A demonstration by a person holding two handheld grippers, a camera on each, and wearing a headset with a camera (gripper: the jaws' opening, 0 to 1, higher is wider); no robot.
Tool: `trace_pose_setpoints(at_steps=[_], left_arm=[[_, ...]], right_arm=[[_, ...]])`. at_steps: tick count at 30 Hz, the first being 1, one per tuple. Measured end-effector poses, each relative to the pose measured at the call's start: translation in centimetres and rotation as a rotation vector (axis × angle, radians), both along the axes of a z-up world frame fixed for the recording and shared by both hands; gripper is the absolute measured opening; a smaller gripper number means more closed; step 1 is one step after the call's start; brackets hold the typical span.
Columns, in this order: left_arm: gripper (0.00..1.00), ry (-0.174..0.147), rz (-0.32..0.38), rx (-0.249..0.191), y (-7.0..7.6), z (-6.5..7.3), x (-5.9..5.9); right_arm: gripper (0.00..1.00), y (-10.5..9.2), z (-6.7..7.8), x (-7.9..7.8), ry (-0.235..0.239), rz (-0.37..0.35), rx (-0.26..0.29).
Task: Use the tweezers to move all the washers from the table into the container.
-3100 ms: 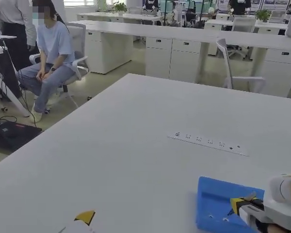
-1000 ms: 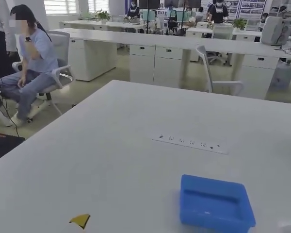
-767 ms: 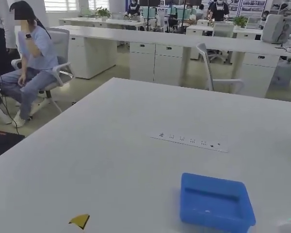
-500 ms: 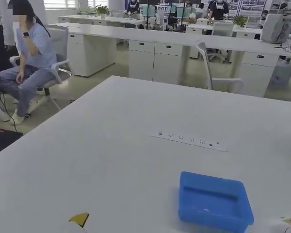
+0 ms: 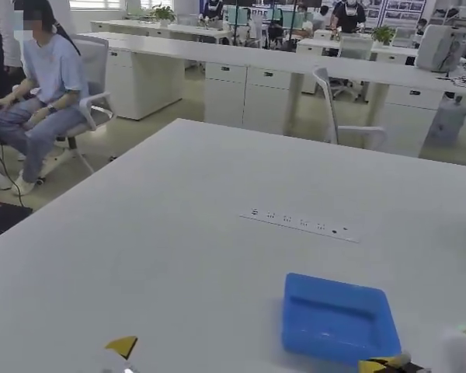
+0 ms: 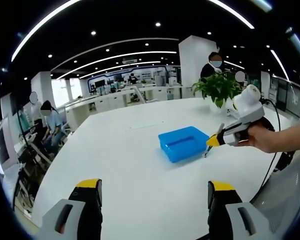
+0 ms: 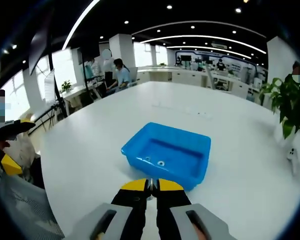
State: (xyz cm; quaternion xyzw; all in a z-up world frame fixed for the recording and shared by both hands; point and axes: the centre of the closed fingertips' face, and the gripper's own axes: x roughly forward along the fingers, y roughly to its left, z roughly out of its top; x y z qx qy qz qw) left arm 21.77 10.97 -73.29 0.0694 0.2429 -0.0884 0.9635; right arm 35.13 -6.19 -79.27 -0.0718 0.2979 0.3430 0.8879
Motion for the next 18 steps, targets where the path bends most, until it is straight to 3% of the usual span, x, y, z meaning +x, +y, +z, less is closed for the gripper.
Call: trace_pose_setpoints(at_steps=[5,11,18], left_arm=[[0.89,0.0,0.0,-0.001,0.0,0.0,0.0],[0.89,0.002,0.003,0.001,0.2,-0.1,0.0],[0.89,0.005,0.009,0.003,0.4,0.0,0.0]], right_arm=[[0.02,0.1,1.8,1.2,-0.037,-0.01,0.022],[0.02,0.4,3.0,3.2,-0.071,-0.026,0.035],[0.02,0.9,2.2,5.2,-0.08,-0.033,0.015]])
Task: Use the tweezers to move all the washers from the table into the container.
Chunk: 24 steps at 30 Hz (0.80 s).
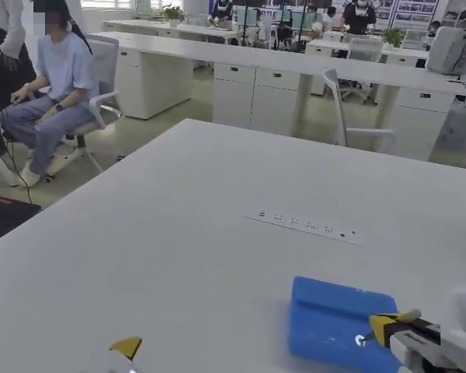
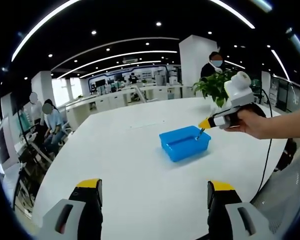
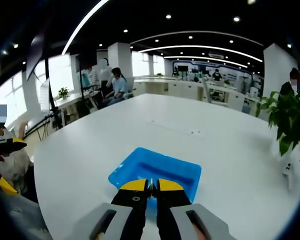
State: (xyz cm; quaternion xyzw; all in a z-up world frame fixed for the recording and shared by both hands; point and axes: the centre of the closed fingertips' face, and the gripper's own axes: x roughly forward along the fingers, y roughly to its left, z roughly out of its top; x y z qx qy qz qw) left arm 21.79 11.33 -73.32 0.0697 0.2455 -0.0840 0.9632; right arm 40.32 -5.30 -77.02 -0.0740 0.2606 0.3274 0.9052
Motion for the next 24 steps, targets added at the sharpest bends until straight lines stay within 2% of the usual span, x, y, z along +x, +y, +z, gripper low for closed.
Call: trace_pose_setpoints(at_steps=[7,11,18,24], left_arm=[[0.89,0.012,-0.005,0.013,0.0,-0.2,-0.2],[0.89,0.016,0.006,0.01,0.3,-0.3,-0.2],[0.87,0.028,0.014,0.004,0.4,-0.5,-0.4],[0.87,0.027,0.023,0.001,0.5,-0.5,-0.3]], right_arm=[[0.03,0.3,-2.9,1.6,0.047,0.001,-0.045],[0.03,0.4,-4.0,2.1,0.066,0.017,-0.073],[0.03,0.7,-5.2,2.0,0.092,0.031,-0.101],[0.03,0.6,-5.8,2.1,0.111,0.028,-0.102]])
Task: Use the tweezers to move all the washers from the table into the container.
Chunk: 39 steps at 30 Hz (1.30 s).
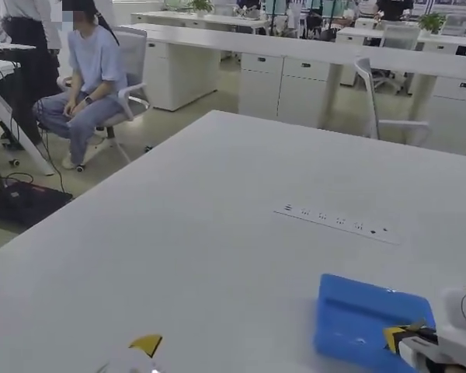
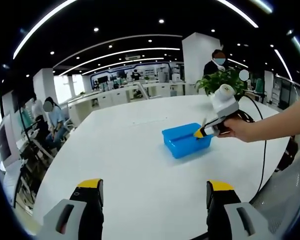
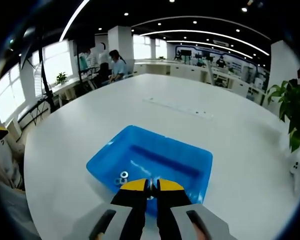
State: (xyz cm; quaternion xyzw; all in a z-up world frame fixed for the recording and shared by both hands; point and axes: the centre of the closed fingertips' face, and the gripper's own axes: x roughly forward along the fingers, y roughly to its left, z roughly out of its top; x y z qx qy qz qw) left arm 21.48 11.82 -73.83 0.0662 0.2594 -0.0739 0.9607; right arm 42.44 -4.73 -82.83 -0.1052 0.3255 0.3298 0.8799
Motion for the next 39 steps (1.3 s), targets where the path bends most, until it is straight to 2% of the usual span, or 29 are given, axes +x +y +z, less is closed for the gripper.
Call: trace_pose_setpoints(at_steps=[5,8,11,12,16,18,19,20,23,25,27,28,29,31,32,36,37,39], left_arm=[[0.87,-0.001,0.003,0.0,0.0,0.1,0.0],[0.87,-0.009,0.004,0.002,0.1,0.3,0.0],[0.87,-0.017,0.007,0.003,0.3,0.5,-0.1],[0.86,-0.02,0.007,0.002,0.3,0.6,-0.1],[0.83,-0.028,-0.001,-0.001,0.3,0.9,-0.4],[0.83,-0.035,-0.003,0.002,0.3,1.0,-0.5],[0.83,-0.039,-0.002,0.002,0.4,1.0,-0.6],[0.83,-0.044,0.0,0.003,0.4,1.1,-0.7],[0.83,-0.053,0.001,0.003,0.4,1.3,-1.0],[0.83,-0.055,0.003,0.003,0.6,1.3,-1.3],[0.83,-0.056,0.007,-0.002,0.7,1.4,-1.5],[0.83,-0.055,0.008,-0.003,0.7,1.3,-1.6],[0.83,-0.056,0.008,-0.003,0.7,1.4,-1.7],[0.83,-0.06,0.015,0.002,1.0,1.5,-1.8],[0.83,-0.063,0.019,0.003,1.1,1.6,-1.9],[0.83,-0.073,0.039,-0.003,1.7,1.8,-2.3],[0.83,-0.073,0.041,-0.003,1.8,1.8,-2.3],[0.83,-0.074,0.055,-0.007,2.2,1.8,-2.5]], right_arm=[[0.03,-0.3,0.2,0.3,-0.002,-0.015,0.007],[0.03,-0.5,1.8,0.2,-0.025,-0.034,0.057],[0.03,-0.3,3.6,-0.7,-0.068,0.026,0.049],[0.03,-0.1,4.3,-1.5,-0.077,0.074,0.041],[0.02,-0.1,5.6,-3.9,-0.127,0.189,-0.036],[0.02,-0.4,6.0,-5.3,-0.174,0.255,-0.107],[0.02,-0.6,5.8,-6.2,-0.189,0.299,-0.143],[0.02,-0.6,5.6,-6.6,-0.182,0.316,-0.151],[0.02,-1.5,3.9,-9.0,-0.124,0.422,-0.231],[0.02,-2.1,2.9,-10.0,-0.085,0.449,-0.256],[0.02,-2.2,1.7,-11.3,-0.009,0.487,-0.271],[0.02,-2.3,1.3,-11.6,0.002,0.505,-0.292],[0.02,-2.6,0.4,-12.0,0.008,0.535,-0.328],[0.02,-2.4,-0.2,-12.4,0.009,0.573,-0.361],[0.02,-2.2,-0.7,-13.0,0.03,0.6,-0.375],[0.02,-1.1,-1.6,-13.6,0.048,0.65,-0.398],[0.02,-0.7,-1.7,-13.5,0.042,0.667,-0.394],[0.02,0.1,-1.8,-13.5,0.029,0.708,-0.421]])
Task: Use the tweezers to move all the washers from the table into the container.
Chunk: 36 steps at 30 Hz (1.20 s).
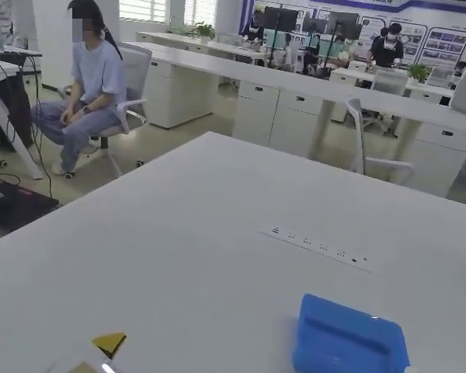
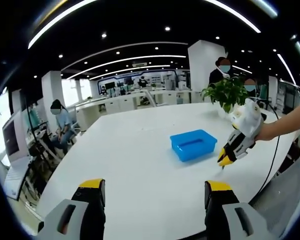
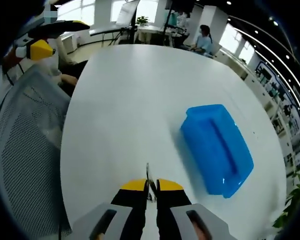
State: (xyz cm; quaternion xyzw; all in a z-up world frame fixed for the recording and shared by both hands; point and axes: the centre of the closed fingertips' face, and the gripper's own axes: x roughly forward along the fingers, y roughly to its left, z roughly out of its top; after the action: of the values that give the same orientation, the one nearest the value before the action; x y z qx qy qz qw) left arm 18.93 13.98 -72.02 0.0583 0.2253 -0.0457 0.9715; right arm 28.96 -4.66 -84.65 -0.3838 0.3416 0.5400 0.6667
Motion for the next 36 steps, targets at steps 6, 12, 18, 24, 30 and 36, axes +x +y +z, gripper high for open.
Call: trace_pose_setpoints(at_steps=[6,12,18,24,30,36], left_arm=[[0.83,0.017,0.028,-0.003,0.7,-0.6,-0.6],[0.83,0.029,0.035,-0.008,1.0,-0.8,-0.8],[0.83,0.042,0.041,-0.012,1.1,-1.1,-0.8],[0.83,0.05,0.022,-0.005,0.4,-1.2,-0.6],[0.83,0.048,-0.018,0.006,-0.5,-0.9,-0.1],[0.83,0.06,-0.085,0.005,-1.7,-0.7,0.7]], right_arm=[[0.03,1.4,-1.0,-0.2,0.008,0.077,-0.045],[0.03,1.8,-3.2,-0.3,0.043,0.146,-0.103],[0.03,2.0,-4.6,-0.2,0.061,0.212,-0.16],[0.04,2.3,-4.5,-0.2,0.067,0.221,-0.16],[0.1,2.3,-3.3,-0.5,0.054,0.129,-0.104],[0.23,0.8,2.8,-1.6,0.083,-0.229,0.204]])
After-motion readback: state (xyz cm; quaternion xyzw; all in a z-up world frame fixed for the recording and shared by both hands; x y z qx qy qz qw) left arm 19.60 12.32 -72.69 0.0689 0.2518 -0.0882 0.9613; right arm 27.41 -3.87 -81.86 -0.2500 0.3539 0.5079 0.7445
